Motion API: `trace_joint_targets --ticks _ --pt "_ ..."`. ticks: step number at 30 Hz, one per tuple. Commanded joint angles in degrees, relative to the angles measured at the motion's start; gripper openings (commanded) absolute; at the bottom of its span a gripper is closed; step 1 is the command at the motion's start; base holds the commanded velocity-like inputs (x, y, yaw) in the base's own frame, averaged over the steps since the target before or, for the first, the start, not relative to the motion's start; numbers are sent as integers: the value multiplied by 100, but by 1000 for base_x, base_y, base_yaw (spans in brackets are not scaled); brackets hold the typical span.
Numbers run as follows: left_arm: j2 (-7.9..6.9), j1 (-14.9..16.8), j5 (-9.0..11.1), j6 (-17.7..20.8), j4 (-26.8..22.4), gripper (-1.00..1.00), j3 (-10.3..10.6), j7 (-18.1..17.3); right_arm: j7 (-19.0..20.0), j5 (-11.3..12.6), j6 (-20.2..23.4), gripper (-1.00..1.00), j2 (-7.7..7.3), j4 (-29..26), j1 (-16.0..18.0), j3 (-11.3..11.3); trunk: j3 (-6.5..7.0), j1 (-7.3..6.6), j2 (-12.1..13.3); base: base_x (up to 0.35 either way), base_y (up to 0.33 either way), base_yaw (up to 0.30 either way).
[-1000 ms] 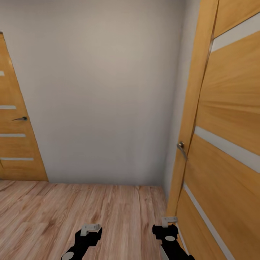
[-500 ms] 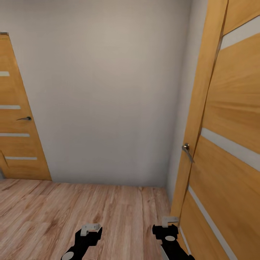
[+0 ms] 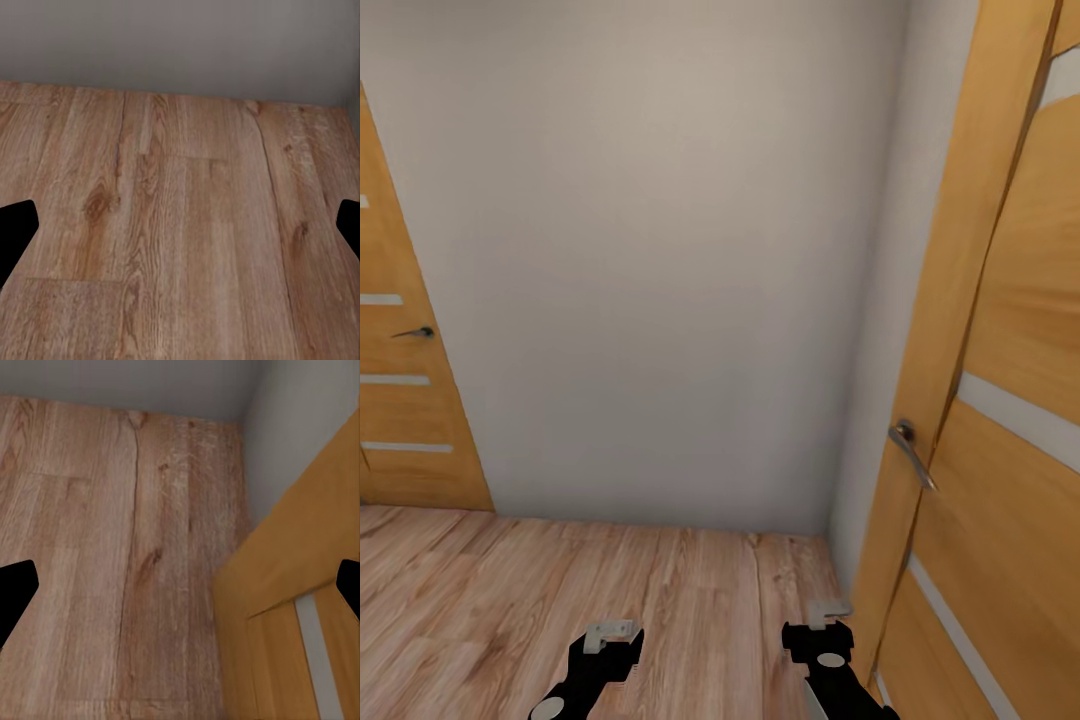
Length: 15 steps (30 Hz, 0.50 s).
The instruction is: Move the two storage containers from the living room to the garage. In the garage, place one container on the floor and stack the other container on top of it (either order is fine).
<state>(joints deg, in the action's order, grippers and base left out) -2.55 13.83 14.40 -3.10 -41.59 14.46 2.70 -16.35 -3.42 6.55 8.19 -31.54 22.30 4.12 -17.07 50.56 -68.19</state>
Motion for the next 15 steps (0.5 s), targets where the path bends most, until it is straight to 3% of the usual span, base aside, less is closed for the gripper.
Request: trace_joint_targets --ticks 1,7,15 --pt "-9 5 61 -24 1 100 39 27 -36 -36 57 100 -2 -10 2 26 -7 4 -4 334 0 1" --pt "-9 5 57 -24 1 100 39 24 -42 -36 57 100 -2 -10 2 27 -7 4 -4 336 0 67" --pt "2 5 62 -24 1 100 36 34 -44 -36 57 100 -2 -10 2 27 -7 4 -4 278 0 241"
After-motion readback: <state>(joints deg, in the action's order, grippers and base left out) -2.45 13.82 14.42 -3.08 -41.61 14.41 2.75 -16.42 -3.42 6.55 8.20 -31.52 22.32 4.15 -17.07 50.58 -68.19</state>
